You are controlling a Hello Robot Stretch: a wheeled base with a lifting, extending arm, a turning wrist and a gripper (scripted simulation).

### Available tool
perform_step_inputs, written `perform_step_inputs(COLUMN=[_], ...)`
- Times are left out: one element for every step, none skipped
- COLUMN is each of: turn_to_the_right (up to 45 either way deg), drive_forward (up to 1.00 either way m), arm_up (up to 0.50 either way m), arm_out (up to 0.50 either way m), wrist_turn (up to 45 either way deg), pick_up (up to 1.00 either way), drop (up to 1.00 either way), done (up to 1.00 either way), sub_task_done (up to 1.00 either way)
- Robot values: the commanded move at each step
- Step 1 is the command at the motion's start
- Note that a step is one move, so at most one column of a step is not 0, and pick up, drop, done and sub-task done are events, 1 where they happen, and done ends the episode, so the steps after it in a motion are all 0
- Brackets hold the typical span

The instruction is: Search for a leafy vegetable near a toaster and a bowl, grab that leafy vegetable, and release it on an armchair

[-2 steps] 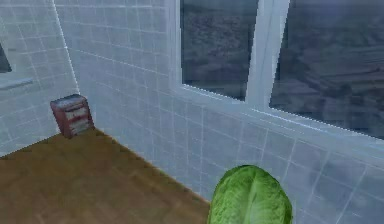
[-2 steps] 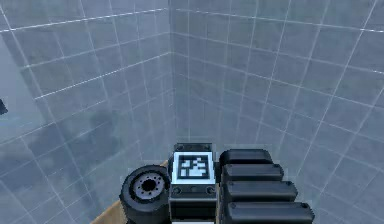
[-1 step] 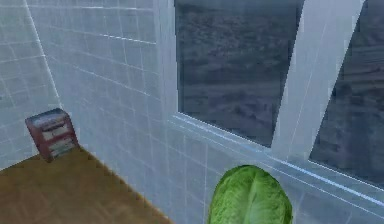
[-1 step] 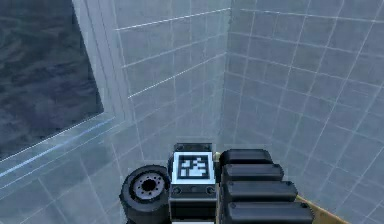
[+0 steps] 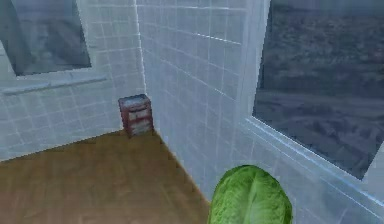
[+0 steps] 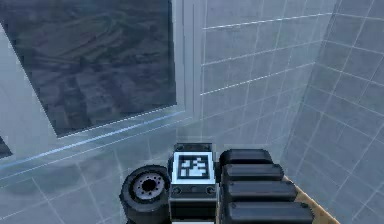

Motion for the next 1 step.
perform_step_inputs(turn_to_the_right=[0.0], drive_forward=[0.05], arm_up=[0.0], arm_out=[0.0], wrist_turn=[0.0], pick_up=[0.0], drop=[0.0], done=[0.0], sub_task_done=[0.0])
